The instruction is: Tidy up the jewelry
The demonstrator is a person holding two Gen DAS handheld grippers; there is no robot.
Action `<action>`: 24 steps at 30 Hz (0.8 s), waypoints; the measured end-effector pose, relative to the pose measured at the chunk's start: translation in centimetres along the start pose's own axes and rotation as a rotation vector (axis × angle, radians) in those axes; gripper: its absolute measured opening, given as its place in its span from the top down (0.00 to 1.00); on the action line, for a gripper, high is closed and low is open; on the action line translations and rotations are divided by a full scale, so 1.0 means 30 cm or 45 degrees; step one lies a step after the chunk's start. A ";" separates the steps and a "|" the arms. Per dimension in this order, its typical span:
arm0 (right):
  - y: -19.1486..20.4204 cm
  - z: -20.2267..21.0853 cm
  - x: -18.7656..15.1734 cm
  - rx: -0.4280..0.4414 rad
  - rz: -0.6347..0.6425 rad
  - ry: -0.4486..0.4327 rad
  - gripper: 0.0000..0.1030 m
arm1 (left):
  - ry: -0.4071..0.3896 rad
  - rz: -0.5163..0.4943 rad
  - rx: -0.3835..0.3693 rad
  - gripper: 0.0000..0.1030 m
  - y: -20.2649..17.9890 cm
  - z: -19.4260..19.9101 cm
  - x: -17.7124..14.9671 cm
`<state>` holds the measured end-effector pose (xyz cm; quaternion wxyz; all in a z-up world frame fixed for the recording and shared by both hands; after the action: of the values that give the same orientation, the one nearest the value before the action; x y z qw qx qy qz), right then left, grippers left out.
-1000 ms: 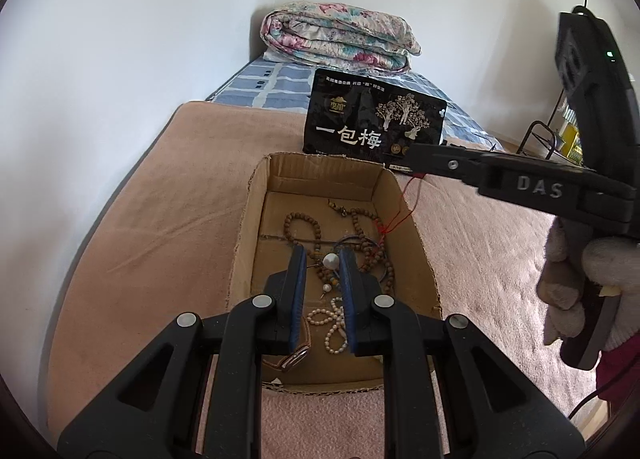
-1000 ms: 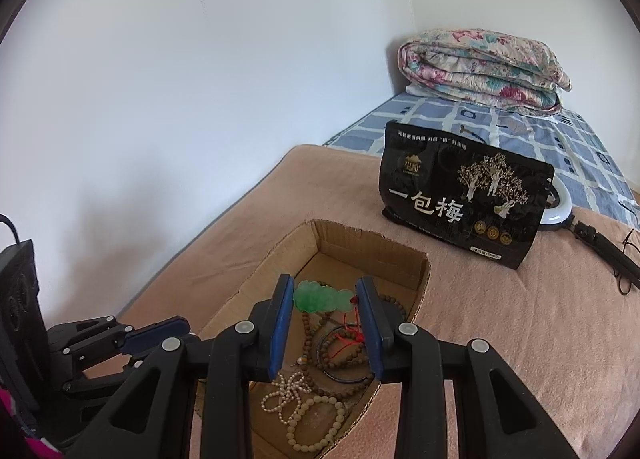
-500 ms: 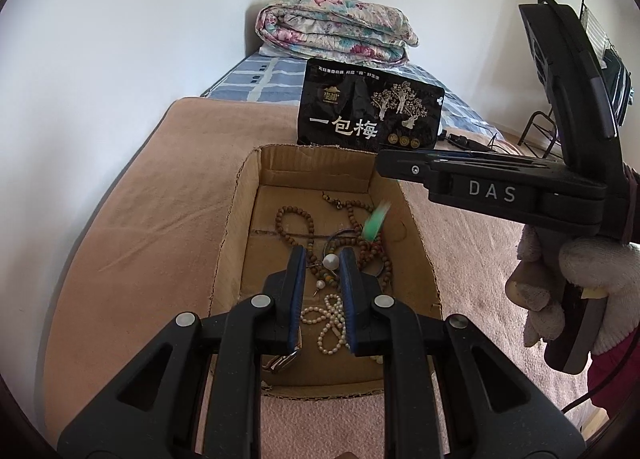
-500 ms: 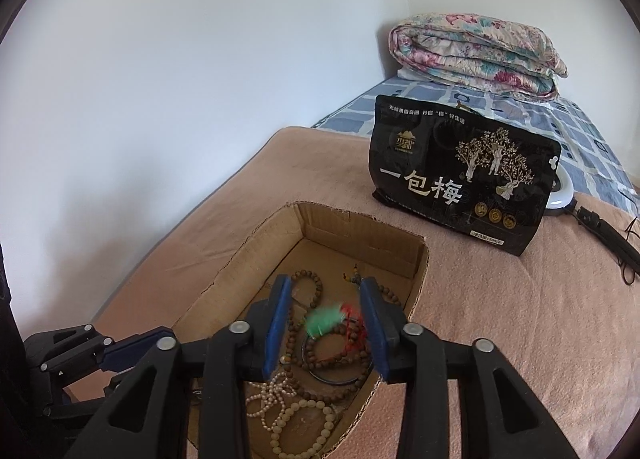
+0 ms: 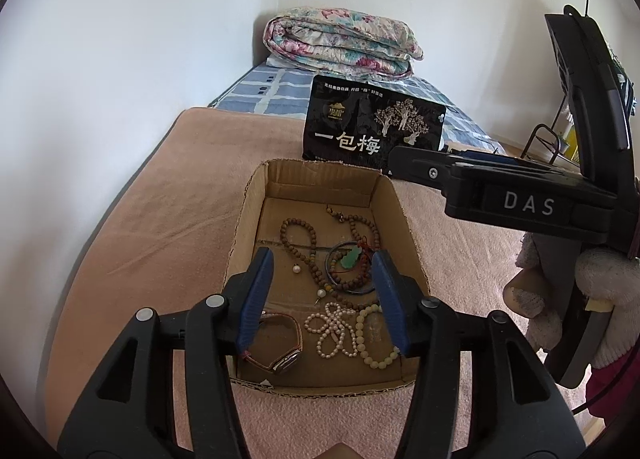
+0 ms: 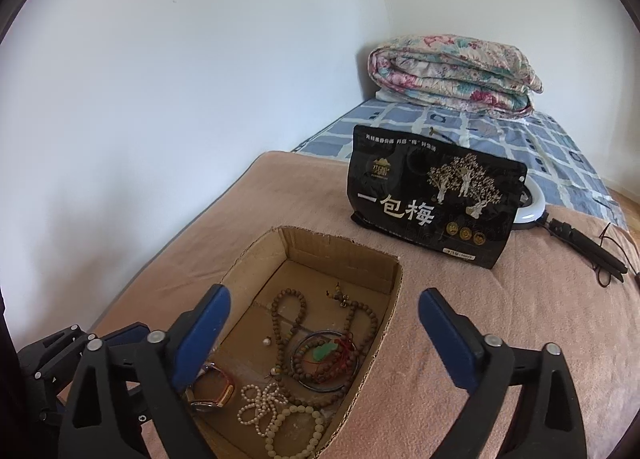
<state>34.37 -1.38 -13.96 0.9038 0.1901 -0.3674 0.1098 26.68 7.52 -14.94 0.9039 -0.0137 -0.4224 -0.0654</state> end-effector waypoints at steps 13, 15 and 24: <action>-0.005 0.133 0.017 -0.033 -0.005 -0.067 0.02 | -0.074 -0.032 0.010 0.49 -0.033 0.097 0.048; -0.015 0.169 0.022 -0.044 -0.005 -0.088 0.02 | -0.092 -0.044 0.013 0.49 -0.042 0.120 0.055; -0.077 0.354 0.026 -0.086 -0.036 -0.178 0.00 | -0.164 -0.072 0.026 0.44 -0.080 0.236 0.075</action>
<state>29.10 -7.93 -7.05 0.8833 0.1718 -0.4303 0.0710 22.40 5.47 -8.72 0.8727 0.0033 -0.4807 -0.0856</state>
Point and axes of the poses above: each gripper's, at about its wrist camera, not at the fingertips, and z roughly against the way its jaws point, y to its left, x to its top, the point moved 10 cm from there along -z, roughly the way its jaws point, and after that the axes turned 13 degrees about -z, right-handed, at the moved point
